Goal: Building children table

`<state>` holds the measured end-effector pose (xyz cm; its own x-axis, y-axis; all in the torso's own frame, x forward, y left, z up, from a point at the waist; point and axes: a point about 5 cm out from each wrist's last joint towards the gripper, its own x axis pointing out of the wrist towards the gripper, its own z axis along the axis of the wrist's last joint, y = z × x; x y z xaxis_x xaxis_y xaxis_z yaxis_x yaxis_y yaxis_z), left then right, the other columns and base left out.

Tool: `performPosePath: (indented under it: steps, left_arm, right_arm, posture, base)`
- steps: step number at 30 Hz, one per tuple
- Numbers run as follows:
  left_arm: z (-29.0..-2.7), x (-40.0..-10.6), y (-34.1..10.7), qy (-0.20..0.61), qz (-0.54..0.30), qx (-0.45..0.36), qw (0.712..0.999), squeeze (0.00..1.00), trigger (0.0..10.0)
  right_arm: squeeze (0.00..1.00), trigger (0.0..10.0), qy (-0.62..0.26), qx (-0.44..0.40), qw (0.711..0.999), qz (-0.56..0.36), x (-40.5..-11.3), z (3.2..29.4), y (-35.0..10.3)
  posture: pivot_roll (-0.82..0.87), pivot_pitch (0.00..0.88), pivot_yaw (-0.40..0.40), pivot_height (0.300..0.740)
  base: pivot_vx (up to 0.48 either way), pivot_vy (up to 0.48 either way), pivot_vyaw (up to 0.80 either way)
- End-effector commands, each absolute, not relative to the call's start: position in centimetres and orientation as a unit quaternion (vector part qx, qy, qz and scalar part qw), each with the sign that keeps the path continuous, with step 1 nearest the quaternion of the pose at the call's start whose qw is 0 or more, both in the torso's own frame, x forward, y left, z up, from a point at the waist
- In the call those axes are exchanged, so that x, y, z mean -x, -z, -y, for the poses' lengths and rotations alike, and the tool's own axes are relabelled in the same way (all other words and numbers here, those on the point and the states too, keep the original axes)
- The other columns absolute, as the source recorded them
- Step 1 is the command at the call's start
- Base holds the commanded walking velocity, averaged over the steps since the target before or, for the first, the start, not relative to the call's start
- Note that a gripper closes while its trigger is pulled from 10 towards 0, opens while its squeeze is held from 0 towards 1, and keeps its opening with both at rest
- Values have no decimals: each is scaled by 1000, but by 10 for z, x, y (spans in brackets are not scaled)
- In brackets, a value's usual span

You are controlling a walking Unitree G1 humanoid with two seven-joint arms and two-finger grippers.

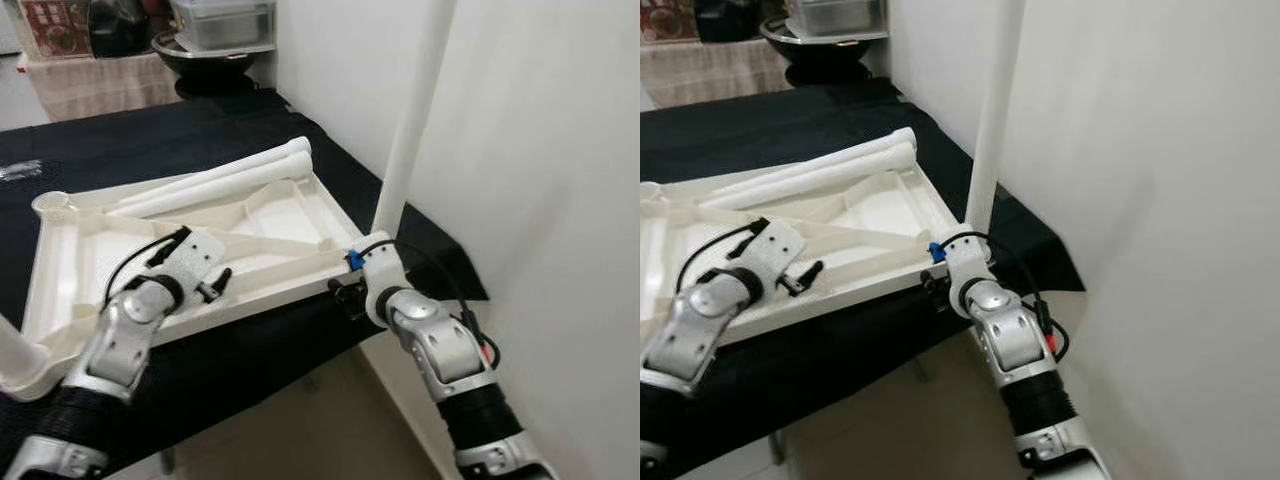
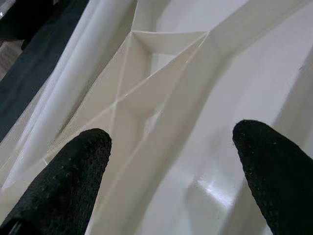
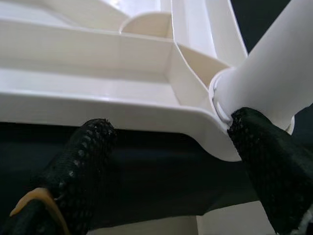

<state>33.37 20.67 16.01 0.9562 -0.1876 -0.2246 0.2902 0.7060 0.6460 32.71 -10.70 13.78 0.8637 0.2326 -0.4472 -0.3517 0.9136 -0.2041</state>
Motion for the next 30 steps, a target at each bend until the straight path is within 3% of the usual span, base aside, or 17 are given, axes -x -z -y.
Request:
performPosePath:
  steps: [1,9,14,21,26,30]
  left_arm:
    - [-220,-337,-164,120,-79,-396,907,0,10000]
    - [-254,-344,-179,75,-70,-482,870,0,10000]
    - [-258,-341,-172,89,-80,-502,857,0,10000]
    - [-253,-337,-167,96,-80,-494,861,0,10000]
    - [-218,-339,-190,80,4,-430,899,0,10000]
    - [-203,-339,-200,79,41,-403,911,0,10000]
  right_arm:
    - [0,10000,-151,147,954,-212,-328,109,-142]
    - [0,10000,-126,157,958,-203,-337,113,-149]
    - [0,10000,-114,173,958,-199,-343,112,-148]
    - [0,10000,-99,169,962,-193,-358,106,-143]
    - [0,10000,-59,172,970,-161,-388,105,-148]
    - [0,10000,-35,165,975,-147,-397,110,-157]
  posture:
    - [45,137,-75,740]
    - [53,145,-75,740]
    - [53,150,-75,740]
    - [57,154,-87,740]
    - [70,157,-104,740]
    - [71,157,-107,740]
  base:
    - [0,0,0]
    - [0,0,0]
    - [0,0,0]
    - [0,0,0]
    - [0,0,0]
    - [0,0,0]
